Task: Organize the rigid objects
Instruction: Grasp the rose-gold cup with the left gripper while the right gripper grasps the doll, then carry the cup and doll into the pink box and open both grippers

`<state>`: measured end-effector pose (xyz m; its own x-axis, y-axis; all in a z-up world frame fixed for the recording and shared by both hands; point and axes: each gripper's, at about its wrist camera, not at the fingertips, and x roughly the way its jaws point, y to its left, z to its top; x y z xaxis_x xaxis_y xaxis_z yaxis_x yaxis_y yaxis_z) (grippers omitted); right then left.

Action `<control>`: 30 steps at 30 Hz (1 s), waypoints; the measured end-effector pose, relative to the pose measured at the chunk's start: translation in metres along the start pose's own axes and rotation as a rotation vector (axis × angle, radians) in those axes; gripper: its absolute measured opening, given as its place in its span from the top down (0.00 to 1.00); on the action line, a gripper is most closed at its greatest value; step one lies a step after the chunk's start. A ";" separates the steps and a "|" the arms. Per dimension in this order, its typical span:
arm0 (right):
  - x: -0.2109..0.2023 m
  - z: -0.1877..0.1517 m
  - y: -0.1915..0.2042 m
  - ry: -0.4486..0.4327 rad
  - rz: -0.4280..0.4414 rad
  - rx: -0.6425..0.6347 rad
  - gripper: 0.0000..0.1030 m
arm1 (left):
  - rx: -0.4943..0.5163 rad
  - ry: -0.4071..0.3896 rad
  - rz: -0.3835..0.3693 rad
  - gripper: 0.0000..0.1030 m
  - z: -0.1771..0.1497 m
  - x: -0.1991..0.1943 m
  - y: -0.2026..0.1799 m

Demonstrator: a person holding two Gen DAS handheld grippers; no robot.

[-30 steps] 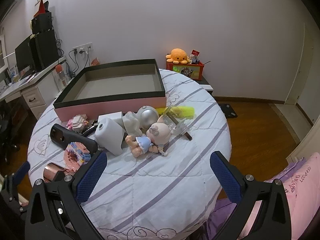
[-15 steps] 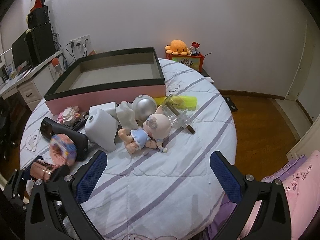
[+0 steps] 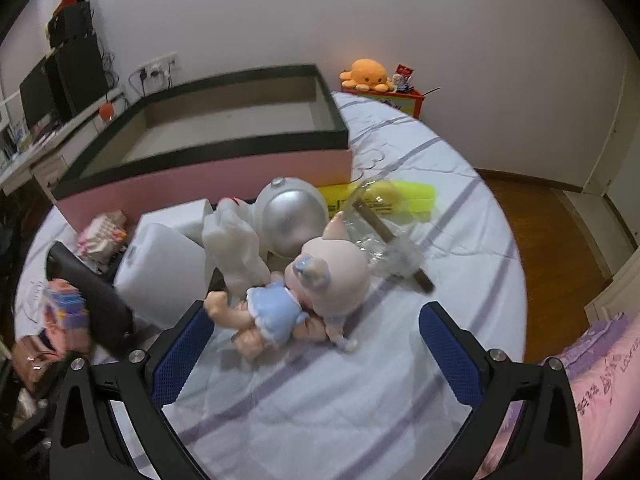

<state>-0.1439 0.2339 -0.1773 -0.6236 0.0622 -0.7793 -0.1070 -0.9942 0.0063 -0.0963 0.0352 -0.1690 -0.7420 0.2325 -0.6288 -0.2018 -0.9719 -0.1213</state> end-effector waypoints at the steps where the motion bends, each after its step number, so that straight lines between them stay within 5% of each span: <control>1: 0.004 0.000 -0.001 0.004 0.019 0.001 0.15 | -0.001 0.000 -0.001 0.47 0.000 0.000 0.001; 4: 0.005 0.000 0.002 -0.009 0.040 -0.022 0.27 | -0.005 0.002 -0.007 0.47 0.002 -0.001 0.003; 21: -0.025 -0.010 -0.012 -0.022 0.163 0.029 0.35 | -0.029 -0.037 -0.015 0.47 0.010 -0.025 0.014; 30: -0.069 0.017 -0.003 -0.116 0.220 -0.006 0.35 | -0.031 -0.093 0.004 0.47 0.057 -0.042 0.020</control>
<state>-0.1140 0.2345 -0.1127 -0.7159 -0.1468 -0.6826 0.0460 -0.9854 0.1638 -0.1056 0.0084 -0.1008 -0.7992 0.2301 -0.5553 -0.1804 -0.9731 -0.1436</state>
